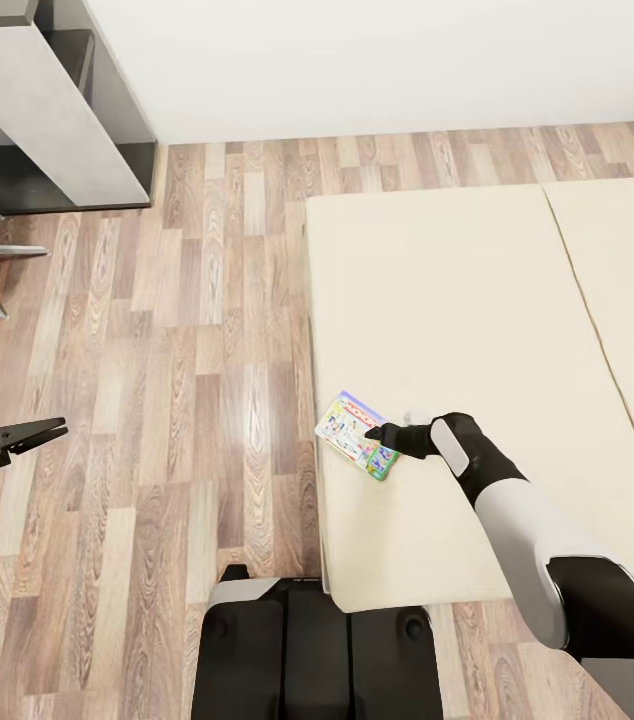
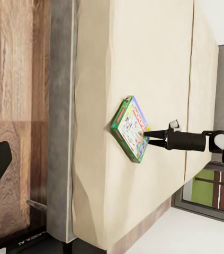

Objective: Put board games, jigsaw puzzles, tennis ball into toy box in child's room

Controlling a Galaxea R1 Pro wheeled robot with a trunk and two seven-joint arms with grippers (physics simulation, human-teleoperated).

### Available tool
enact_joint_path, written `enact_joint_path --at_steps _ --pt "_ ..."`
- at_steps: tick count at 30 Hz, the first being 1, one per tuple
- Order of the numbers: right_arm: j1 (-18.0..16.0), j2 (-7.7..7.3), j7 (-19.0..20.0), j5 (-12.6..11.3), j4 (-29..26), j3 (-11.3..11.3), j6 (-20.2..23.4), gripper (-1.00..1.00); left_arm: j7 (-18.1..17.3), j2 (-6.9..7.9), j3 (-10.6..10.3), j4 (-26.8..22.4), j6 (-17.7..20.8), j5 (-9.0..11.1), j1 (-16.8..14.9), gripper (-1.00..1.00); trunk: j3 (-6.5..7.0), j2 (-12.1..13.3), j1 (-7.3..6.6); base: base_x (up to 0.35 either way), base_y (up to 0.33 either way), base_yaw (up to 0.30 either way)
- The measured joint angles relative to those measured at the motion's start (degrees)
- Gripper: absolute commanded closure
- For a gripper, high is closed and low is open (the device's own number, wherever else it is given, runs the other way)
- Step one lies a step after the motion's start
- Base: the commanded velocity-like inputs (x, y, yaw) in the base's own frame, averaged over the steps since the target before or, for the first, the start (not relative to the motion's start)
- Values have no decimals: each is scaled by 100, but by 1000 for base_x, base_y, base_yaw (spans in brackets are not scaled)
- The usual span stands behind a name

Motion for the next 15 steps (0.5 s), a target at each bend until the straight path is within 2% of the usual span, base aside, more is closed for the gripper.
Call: enact_joint_path --at_steps 15 --pt "0 -20 8 -1 0 0 0 -100 -1 0 -10 0 -1 0 1 -100 0 0 0 0 1 0"
